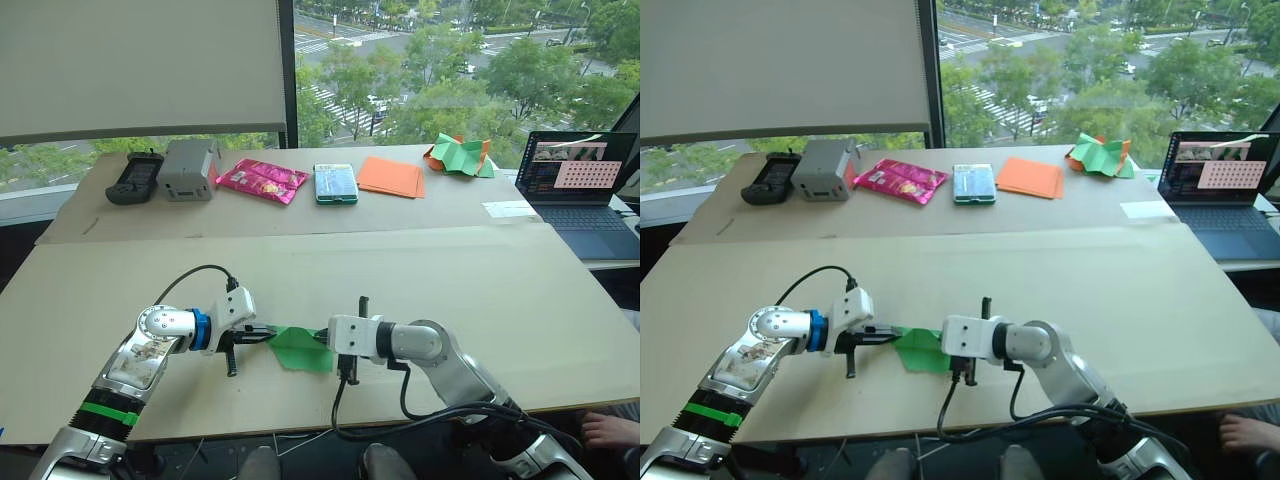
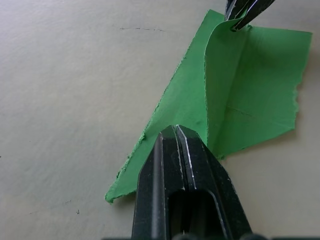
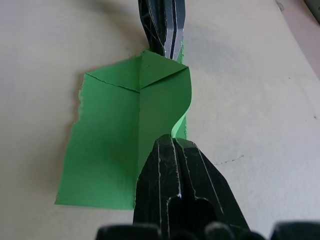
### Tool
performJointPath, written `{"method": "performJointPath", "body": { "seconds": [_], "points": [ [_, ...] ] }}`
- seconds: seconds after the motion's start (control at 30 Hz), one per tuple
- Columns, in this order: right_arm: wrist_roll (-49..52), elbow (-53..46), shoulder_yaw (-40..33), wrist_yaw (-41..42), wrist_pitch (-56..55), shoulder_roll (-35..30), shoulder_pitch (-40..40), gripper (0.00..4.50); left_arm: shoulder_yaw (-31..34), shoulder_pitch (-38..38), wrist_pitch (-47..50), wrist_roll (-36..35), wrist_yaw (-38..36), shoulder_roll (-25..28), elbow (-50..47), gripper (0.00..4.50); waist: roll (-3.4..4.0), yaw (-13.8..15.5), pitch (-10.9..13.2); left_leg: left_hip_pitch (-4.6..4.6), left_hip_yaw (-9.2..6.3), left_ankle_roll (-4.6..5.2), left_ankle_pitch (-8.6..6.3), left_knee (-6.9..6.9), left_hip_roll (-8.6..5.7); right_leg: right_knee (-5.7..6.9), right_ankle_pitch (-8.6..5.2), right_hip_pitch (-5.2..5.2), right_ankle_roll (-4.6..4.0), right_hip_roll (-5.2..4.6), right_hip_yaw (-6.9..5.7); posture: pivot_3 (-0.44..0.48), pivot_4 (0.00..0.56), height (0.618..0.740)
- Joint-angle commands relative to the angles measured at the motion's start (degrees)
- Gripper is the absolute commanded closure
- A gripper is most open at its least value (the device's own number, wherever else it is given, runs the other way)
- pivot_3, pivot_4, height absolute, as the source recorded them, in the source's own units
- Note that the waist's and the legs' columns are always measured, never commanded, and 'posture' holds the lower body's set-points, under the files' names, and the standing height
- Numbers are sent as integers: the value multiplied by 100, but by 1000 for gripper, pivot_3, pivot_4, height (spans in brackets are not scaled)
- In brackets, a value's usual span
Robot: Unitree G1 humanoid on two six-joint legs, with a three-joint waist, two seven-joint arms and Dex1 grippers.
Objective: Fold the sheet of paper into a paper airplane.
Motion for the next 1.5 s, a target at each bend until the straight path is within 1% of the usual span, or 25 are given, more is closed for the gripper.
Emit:
{"method": "performJointPath", "body": {
  "seconds": [0.03,0.13,0.27,0.43,0.6,0.73,0.83,1.07,1.17,1.27,1.37,1.47,1.5],
  "points": [
    [-120,34,56,-59,316,72,-39,4500,-113,69,50,142,19,29,14,4464,0,0,0,-1,0,0,0,0,0,0,0,-1,0,0,0,0,150,706],
    [-182,189,100,-121,539,176,-82,4500,-80,26,61,132,43,35,20,4464,0,-2,0,-1,0,0,0,0,0,0,0,-1,0,0,0,0,150,706],
    [-247,345,181,-158,566,213,-120,4500,9,-36,135,64,32,90,-33,4464,-1,-9,-1,2,-1,0,0,0,0,0,0,0,0,0,0,0,150,706],
    [-256,405,221,-165,571,223,-162,4500,262,-187,194,-36,135,149,-95,4464,-1,-28,-1,2,-2,-1,0,-3,0,0,0,-3,0,1,0,0,150,706],
    [-248,417,257,-128,580,200,-155,4500,518,-350,626,-447,56,158,-648,4464,-5,-29,1,0,-2,0,0,-3,0,1,0,-5,0,2,0,0,150,706],
    [-259,443,279,-152,596,228,-159,4500,525,-154,1001,-797,17,77,-1101,4464,-5,-37,1,1,-1,-1,-1,-3,0,1,0,-4,0,1,0,0,150,706],
    [-264,447,288,-158,603,227,-163,4500,439,-3,985,-762,-1,117,-1093,4464,-3,-49,0,3,-1,0,0,-4,0,1,0,-4,0,2,1,0,150,706],
    [-303,419,308,-181,633,246,-149,4500,34,51,519,-189,270,-66,-353,4464,-5,-44,0,5,-2,-1,0,-3,0,0,-1,-6,-1,2,1,0,150,706],
    [-321,352,304,-165,689,266,-140,4500,-126,52,333,9,301,-139,-212,4464,-8,-36,-4,5,-2,-1,-1,-4,0,-1,-1,-6,-1,2,1,0,150,706],
    [-291,284,268,-163,780,302,-152,4500,-233,84,186,136,315,-195,-130,4464,-4,-33,-9,7,-1,-40,-25,-4,0,-1,-1,-4,-2,1,1,0,150,706],
    [-105,148,81,-215,1035,461,-171,3597,-277,126,117,190,304,-228,-120,4500,1,-33,-13,8,-2,-40,-25,-4,0,-1,-1,-4,-2,1,1,0,150,706],
    [55,-46,-122,-233,1263,581,-212,2529,-285,165,95,214,283,-225,-143,4500,3,-25,-14,7,-1,-40,-25,-3,0,-1,-1,-3,-1,1,1,0,150,706],
    [180,-177,-227,-229,1327,636,-250,2245,-284,188,89,218,274,-210,-160,4500,3,-25,-14,7,-1,-40,-25,-3,0,0,-1,-3,-1,1,1,0,150,706]
  ]
}}
